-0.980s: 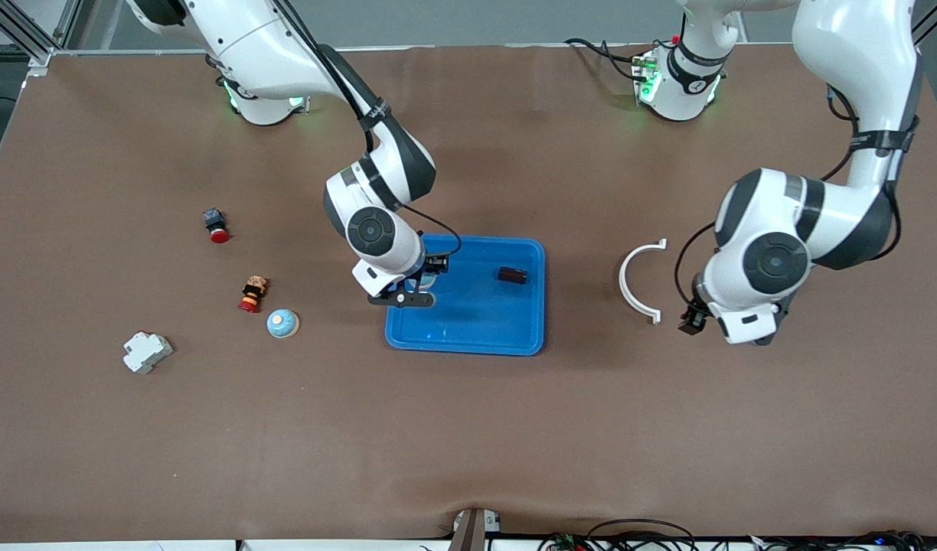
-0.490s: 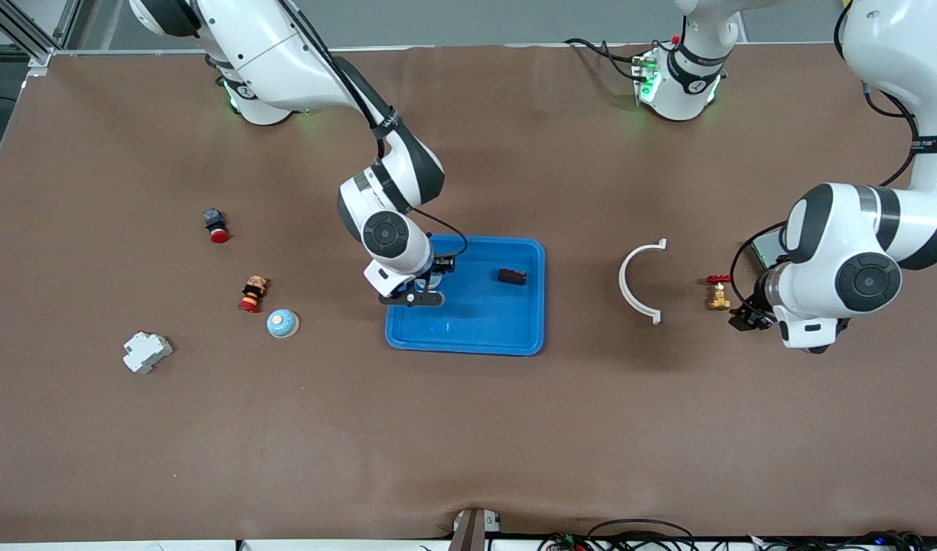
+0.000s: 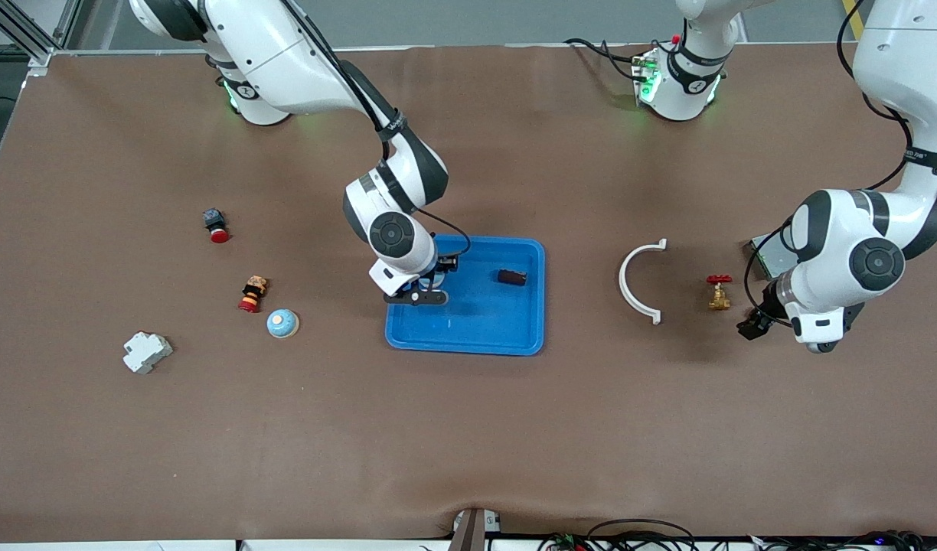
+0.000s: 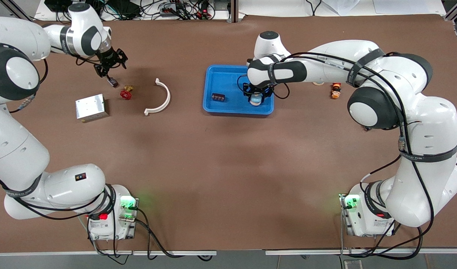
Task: Place electrolytic capacitor and blue bell in tray
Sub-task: 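Lower the blue bell into the tray and open the right gripper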
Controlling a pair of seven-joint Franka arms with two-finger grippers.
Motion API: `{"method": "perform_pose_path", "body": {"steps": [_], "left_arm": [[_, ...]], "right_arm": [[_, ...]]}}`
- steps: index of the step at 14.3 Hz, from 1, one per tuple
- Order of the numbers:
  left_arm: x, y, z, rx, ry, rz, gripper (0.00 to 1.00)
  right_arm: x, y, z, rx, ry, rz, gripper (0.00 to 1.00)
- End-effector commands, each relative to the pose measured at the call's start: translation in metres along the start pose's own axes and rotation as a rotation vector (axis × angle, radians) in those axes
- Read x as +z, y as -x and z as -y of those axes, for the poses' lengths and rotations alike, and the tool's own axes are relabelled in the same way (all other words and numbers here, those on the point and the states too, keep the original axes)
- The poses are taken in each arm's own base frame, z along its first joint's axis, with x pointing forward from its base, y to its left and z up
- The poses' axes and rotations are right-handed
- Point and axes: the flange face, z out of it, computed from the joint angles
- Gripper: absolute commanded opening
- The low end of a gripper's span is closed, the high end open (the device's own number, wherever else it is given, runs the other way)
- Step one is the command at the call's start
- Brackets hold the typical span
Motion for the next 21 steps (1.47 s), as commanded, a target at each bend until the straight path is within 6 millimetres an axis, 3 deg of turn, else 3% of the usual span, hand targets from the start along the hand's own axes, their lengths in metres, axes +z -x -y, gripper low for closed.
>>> {"method": "perform_pose_path", "body": {"steps": [1, 3, 5, 8, 11, 12, 15, 18, 21], "left_arm": [[0.018, -0.014, 0.016, 0.03, -0.001, -0.041, 1.0], [0.035, -0.014, 0.015, 0.032, 0.023, -0.038, 1.0], [0.04, -0.01, 0.017, 0.056, 0.014, -0.046, 0.82], [0.056, -0.009, 0.024, 0.071, 0.042, -0.063, 0.7], [0.057, -0.007, 0.024, 0.079, 0.04, -0.067, 0.25], [0.057, -0.008, 0.024, 0.073, 0.041, -0.068, 0.04], [0.048, -0.002, 0.016, 0.057, 0.052, -0.078, 0.0], [0.034, 0.002, 0.012, 0.055, 0.055, -0.095, 0.0], [0.017, 0.02, -0.014, 0.045, 0.067, -0.079, 0.0]], "right_arm": [[0.0, 0.0, 0.004, 0.01, -0.012, 0.0, 1.0], [-0.003, 0.001, 0.004, 0.005, -0.009, 0.0, 1.0], [-0.005, 0.0, 0.002, 0.004, -0.006, 0.005, 1.0], [-0.042, -0.007, -0.011, 0.013, -0.003, 0.007, 1.0], [-0.088, -0.016, -0.03, 0.033, -0.019, -0.025, 1.0], [-0.098, -0.018, -0.034, 0.027, -0.011, -0.046, 1.0], [-0.122, -0.028, -0.058, -0.008, 0.062, -0.085, 1.0], [-0.145, -0.044, -0.096, -0.123, 0.098, -0.092, 1.0], [-0.158, -0.058, -0.136, -0.237, 0.095, -0.088, 1.0]]}}
